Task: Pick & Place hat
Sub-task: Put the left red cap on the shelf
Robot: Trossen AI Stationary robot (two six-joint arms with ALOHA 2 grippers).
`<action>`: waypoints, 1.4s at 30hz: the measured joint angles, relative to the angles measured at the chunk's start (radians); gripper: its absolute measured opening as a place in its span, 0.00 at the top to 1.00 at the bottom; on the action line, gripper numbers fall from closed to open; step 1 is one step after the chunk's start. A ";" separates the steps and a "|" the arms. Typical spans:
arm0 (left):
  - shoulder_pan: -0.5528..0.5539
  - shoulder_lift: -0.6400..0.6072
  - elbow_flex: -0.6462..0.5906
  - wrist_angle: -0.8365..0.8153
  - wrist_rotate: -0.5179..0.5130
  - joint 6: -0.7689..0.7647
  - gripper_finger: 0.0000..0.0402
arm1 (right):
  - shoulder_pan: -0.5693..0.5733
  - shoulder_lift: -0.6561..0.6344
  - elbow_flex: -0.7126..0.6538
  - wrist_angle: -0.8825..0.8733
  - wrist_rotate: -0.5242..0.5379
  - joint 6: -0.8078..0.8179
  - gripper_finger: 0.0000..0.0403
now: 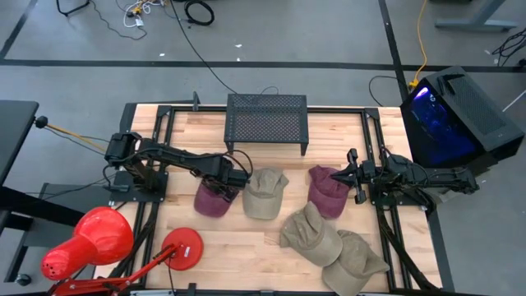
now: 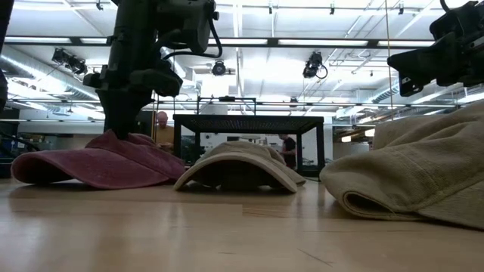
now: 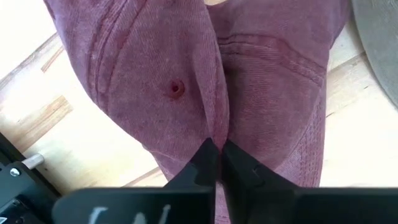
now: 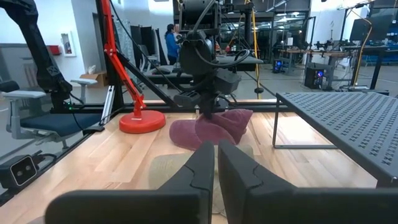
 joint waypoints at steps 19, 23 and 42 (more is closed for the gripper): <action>-0.005 -0.081 0.049 -0.132 -0.004 -0.001 0.98 | 0.000 0.000 0.000 0.000 0.000 0.000 0.93; -0.006 -0.118 0.078 -0.167 -0.004 -0.001 0.98 | 0.000 0.000 0.000 0.000 0.000 0.000 0.93; 0.000 -0.160 0.325 -0.289 -0.076 0.026 0.98 | 0.000 0.000 0.000 0.000 0.000 0.000 0.93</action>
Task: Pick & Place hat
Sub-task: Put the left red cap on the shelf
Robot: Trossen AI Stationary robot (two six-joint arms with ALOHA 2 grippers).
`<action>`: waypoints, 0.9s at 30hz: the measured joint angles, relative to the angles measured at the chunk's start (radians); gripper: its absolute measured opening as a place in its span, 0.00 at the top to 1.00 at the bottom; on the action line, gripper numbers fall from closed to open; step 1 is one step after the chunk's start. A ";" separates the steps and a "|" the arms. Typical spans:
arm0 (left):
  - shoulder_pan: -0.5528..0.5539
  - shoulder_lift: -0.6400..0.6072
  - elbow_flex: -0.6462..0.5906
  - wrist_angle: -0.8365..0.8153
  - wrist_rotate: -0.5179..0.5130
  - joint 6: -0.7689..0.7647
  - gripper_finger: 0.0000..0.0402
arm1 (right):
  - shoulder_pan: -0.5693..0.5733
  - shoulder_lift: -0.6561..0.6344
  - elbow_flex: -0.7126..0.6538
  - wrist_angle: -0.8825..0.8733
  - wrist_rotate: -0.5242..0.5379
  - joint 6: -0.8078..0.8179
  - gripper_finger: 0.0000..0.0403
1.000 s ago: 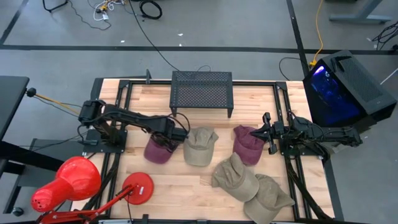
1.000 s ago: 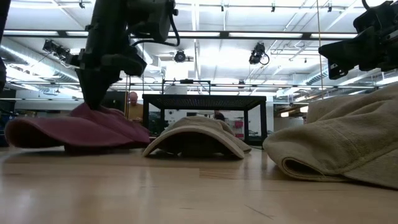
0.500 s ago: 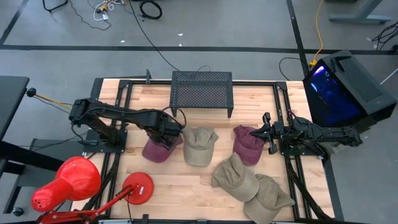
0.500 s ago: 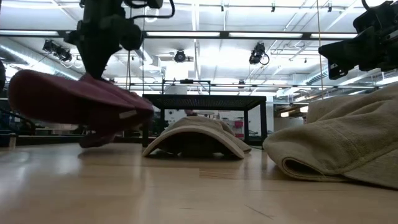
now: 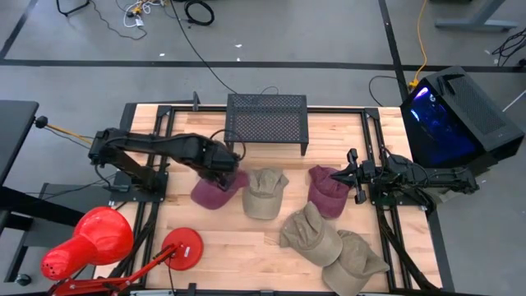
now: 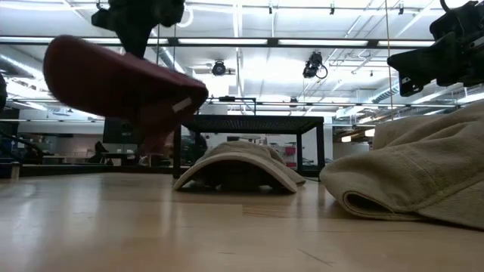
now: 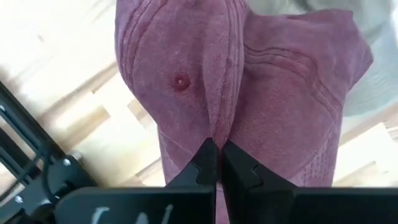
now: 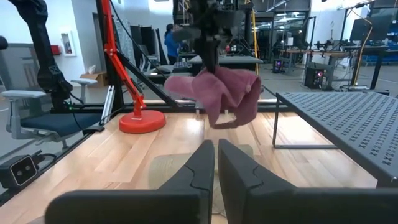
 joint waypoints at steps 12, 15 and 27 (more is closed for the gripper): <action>0.041 0.001 0.184 -0.027 -0.132 0.039 0.98 | 0.000 0.000 0.000 0.000 0.000 0.000 0.93; 0.064 0.001 0.238 -0.026 -0.186 0.093 0.98 | 0.000 0.000 0.000 0.000 0.000 0.000 0.93; 0.205 0.001 0.306 0.030 -0.269 0.286 0.98 | 0.000 0.000 0.000 0.000 0.000 0.000 0.93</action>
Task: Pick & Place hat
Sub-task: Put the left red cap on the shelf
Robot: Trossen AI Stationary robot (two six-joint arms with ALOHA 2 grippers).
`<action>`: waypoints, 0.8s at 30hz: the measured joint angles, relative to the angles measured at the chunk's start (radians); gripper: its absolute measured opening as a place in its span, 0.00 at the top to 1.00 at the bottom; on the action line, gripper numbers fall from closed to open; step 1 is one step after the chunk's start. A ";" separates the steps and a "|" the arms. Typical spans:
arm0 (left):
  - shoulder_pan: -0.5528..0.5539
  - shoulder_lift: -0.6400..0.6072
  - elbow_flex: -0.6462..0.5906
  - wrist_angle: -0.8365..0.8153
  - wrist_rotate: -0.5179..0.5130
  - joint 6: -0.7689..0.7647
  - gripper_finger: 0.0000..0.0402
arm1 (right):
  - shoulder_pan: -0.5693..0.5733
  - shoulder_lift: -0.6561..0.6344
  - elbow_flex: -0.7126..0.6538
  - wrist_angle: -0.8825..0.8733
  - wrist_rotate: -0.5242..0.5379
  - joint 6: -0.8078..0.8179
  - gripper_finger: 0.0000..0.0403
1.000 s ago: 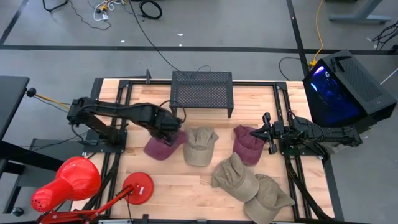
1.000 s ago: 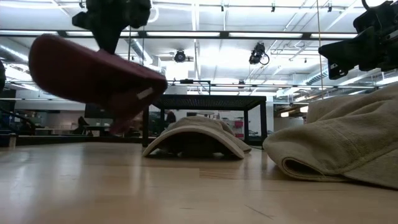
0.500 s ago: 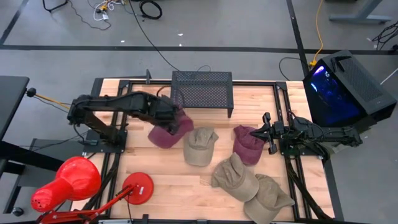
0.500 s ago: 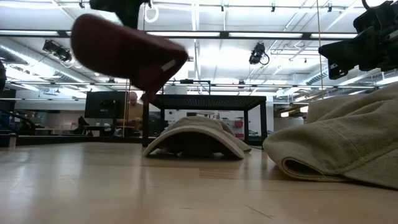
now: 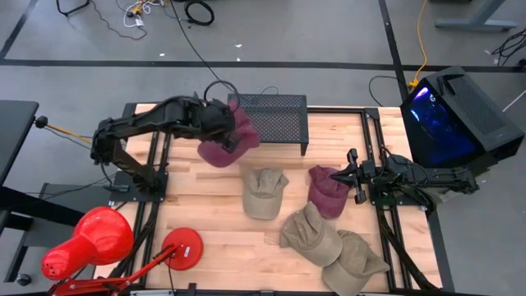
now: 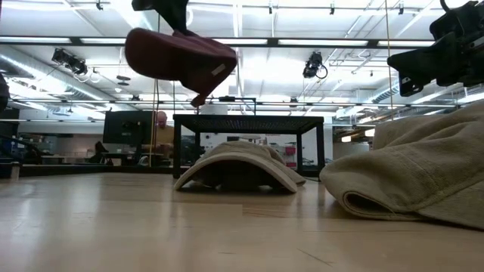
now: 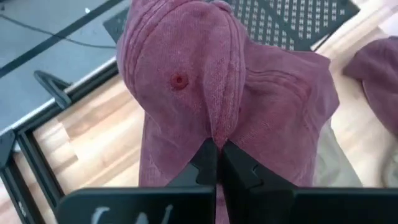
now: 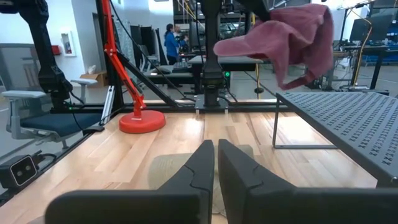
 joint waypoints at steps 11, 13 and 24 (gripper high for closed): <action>0.048 0.000 0.000 0.100 -0.118 -0.110 0.98 | 0.000 0.000 0.000 0.000 0.000 0.000 0.93; 0.049 0.000 0.000 0.103 -0.139 -0.155 0.98 | 0.000 0.000 0.000 0.000 0.000 0.000 0.93; 0.056 0.041 0.001 0.129 -0.275 -0.410 0.98 | 0.000 0.000 0.000 0.000 0.000 0.000 0.93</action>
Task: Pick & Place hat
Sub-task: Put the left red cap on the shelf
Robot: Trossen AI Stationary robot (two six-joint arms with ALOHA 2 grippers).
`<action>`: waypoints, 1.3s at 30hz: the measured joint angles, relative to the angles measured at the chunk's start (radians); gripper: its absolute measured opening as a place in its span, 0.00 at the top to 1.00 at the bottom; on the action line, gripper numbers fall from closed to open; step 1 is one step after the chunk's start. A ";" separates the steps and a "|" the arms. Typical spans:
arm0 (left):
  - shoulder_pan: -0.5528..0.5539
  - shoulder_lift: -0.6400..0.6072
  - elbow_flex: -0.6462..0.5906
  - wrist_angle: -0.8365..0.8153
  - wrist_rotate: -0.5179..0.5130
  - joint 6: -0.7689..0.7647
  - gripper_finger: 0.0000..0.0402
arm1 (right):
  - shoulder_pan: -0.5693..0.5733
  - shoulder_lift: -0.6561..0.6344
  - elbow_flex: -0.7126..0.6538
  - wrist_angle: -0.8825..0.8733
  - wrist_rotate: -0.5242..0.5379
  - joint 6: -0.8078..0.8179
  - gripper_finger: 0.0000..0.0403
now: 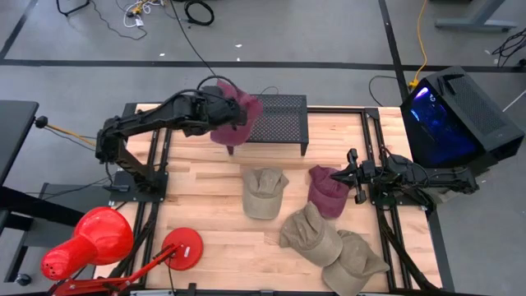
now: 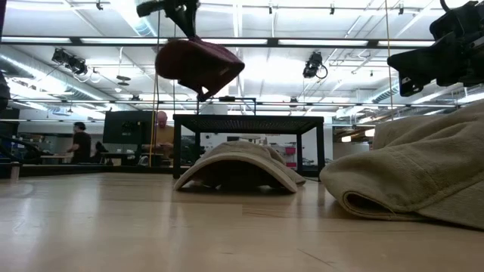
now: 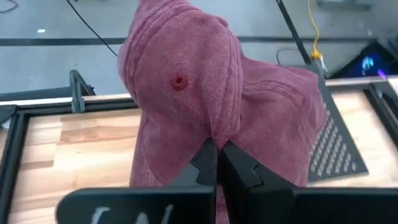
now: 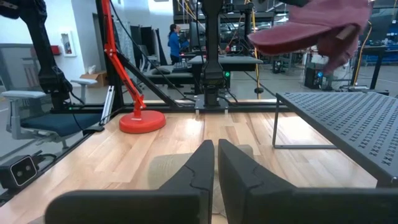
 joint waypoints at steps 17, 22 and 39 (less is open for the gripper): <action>0.097 0.175 -0.001 0.146 -0.045 -0.027 0.98 | 0.000 0.000 0.000 0.000 -0.003 0.000 0.93; 0.105 0.205 -0.002 0.179 -0.064 -0.026 0.98 | 0.000 0.000 0.000 0.000 -0.003 0.000 0.93; 0.112 0.292 -0.002 0.213 -0.074 -0.034 0.98 | 0.000 0.000 0.000 -0.006 -0.003 0.000 0.93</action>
